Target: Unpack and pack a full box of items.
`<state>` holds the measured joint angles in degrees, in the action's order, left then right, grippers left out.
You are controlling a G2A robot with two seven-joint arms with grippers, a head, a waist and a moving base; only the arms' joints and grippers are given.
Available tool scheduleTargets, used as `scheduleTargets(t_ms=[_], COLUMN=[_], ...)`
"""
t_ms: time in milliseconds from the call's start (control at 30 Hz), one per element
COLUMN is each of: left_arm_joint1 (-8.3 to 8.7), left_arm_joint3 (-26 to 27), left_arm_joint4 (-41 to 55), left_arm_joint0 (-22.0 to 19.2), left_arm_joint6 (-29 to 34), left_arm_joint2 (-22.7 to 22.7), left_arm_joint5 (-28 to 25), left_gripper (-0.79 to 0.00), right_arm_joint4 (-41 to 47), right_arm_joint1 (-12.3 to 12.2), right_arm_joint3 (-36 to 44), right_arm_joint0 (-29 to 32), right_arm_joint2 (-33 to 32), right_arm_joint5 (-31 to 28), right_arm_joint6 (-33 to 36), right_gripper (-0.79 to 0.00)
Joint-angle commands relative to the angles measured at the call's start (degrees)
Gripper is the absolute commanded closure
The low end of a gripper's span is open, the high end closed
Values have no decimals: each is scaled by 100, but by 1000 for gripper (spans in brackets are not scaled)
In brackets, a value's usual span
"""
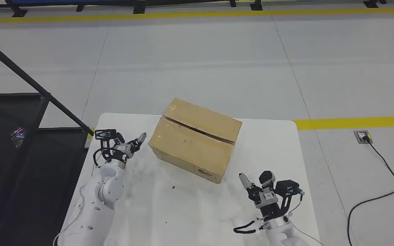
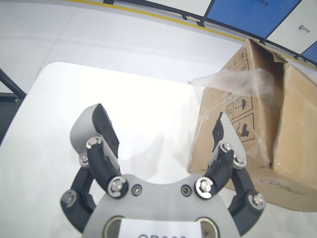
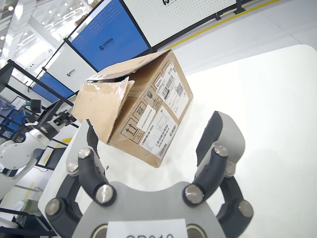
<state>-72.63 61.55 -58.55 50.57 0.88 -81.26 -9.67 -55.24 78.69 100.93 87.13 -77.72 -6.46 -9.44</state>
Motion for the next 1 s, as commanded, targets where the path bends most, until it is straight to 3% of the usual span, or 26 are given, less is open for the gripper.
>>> scheduleTargets(t_ms=[0, 167, 333, 700, 967], left_arm_joint1=[-21, -44, -19, 87, 139], left_arm_joint3=[-216, -440, -352, 306, 779], left_arm_joint4=[-104, -211, -299, -96, -294], left_arm_joint0=[-136, -247, -138, 394, 768], left_arm_joint6=[-98, -271, -372, -87, -16], left_arm_joint2=[132, 285, 283, 0, -28], left_arm_joint5=[-52, -256, -467, -922, -1011], left_gripper=[-785, -785, -785, -785, -785], right_arm_joint4=[-24, 22, 695, 2232, 2298], right_arm_joint1=[0, 2, -10, -24, -26], right_arm_joint3=[2, 0, -134, -492, -508], right_arm_joint0=[0, 2, -101, -434, -448], right_arm_joint2=[3, -6, -198, -483, -497], right_arm_joint5=[20, 37, -336, -824, -844], right_arm_joint6=[-4, 0, 191, 881, 929], right_gripper=[-785, -785, -785, -785, -785])
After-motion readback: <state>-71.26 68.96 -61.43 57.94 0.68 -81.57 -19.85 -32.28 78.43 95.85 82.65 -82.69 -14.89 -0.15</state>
